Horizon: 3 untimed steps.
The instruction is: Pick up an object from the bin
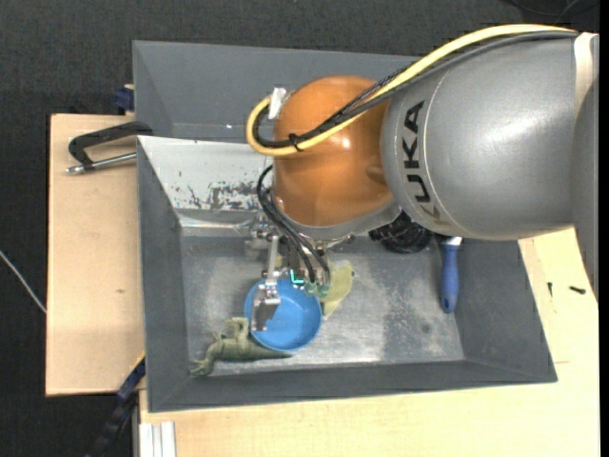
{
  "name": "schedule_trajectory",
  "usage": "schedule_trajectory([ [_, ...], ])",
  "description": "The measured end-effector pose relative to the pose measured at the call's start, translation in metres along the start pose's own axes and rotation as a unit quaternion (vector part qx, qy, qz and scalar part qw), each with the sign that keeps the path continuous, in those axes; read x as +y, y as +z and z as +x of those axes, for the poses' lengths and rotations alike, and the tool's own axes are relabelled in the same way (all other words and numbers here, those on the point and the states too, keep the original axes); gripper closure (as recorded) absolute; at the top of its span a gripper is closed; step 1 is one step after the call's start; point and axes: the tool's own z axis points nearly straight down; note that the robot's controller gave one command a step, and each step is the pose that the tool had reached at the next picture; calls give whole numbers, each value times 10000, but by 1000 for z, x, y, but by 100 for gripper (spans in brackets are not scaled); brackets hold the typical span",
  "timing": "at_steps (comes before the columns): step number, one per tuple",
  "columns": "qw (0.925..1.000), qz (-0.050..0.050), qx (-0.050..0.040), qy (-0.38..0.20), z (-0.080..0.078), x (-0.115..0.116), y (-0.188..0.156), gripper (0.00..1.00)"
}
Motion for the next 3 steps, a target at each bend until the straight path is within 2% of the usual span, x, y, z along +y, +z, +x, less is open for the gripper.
schedule_trajectory([
  [1,9954,13,-19,-961,-22,-84,60,0],
  [2,9669,2,-23,-2553,-24,-66,98,0],
  [3,8999,9,-34,-4360,-15,-58,98,0],
])
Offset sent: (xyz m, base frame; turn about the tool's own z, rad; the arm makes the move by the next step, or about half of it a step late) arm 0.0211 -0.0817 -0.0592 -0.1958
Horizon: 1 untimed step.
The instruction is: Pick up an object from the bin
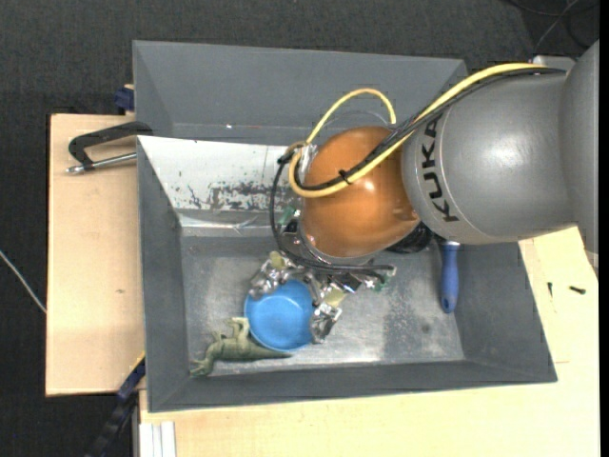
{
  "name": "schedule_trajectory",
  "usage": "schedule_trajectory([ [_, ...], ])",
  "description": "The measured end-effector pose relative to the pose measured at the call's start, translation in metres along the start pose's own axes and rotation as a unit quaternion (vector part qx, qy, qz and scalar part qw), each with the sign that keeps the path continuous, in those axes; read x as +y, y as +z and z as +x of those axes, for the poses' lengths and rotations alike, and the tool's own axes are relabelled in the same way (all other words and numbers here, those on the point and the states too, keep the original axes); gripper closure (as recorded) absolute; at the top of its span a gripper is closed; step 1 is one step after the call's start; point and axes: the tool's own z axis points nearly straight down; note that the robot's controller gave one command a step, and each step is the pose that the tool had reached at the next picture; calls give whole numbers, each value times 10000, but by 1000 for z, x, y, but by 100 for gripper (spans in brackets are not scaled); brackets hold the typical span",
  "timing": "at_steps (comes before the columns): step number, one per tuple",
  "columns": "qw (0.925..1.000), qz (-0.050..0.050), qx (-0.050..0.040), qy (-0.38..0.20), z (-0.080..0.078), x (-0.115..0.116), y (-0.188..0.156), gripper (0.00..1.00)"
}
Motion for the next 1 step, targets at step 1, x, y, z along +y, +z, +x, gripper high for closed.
schedule_trajectory([
  [1,9677,16,13,-2522,-11,4,38,0],
])
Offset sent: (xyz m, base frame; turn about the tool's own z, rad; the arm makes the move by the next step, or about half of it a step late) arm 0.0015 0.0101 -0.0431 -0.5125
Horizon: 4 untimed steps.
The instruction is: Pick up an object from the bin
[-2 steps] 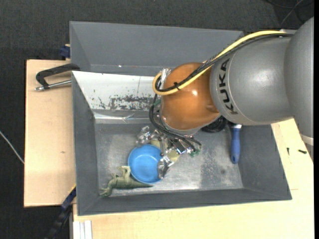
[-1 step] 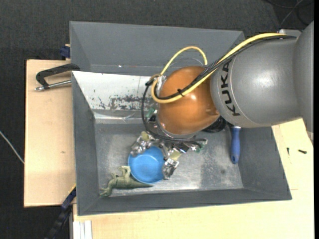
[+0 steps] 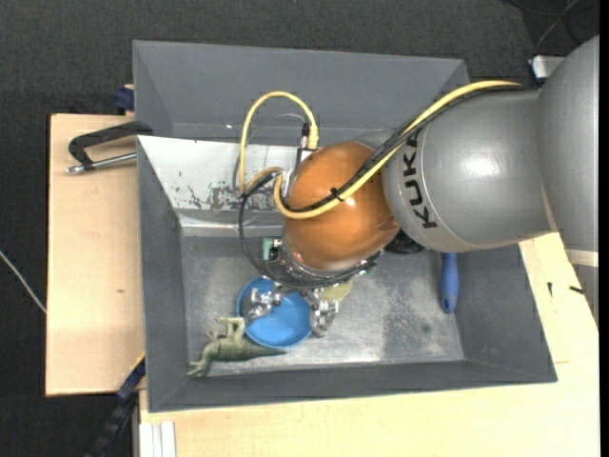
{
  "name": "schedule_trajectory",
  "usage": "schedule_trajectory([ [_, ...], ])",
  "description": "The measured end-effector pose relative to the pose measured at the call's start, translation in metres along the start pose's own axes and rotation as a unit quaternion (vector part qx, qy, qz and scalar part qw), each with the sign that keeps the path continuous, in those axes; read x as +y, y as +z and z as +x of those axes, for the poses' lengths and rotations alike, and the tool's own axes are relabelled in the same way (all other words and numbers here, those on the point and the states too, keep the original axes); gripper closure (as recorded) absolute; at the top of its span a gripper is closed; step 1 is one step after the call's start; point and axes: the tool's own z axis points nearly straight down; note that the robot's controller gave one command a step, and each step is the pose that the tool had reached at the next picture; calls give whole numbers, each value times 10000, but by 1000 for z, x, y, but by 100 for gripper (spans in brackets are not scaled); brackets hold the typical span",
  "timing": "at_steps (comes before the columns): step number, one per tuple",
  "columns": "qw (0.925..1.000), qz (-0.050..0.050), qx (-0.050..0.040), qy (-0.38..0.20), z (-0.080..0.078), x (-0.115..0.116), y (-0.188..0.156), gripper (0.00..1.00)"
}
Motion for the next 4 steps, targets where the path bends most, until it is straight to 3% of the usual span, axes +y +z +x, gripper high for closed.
schedule_trajectory([
  [1,10000,-8,-14,18,-1,-1,-2,0],
  [2,10000,30,-6,31,1,-5,-5,100],
  [4,10000,26,-39,61,-3,-9,-114,100],
])
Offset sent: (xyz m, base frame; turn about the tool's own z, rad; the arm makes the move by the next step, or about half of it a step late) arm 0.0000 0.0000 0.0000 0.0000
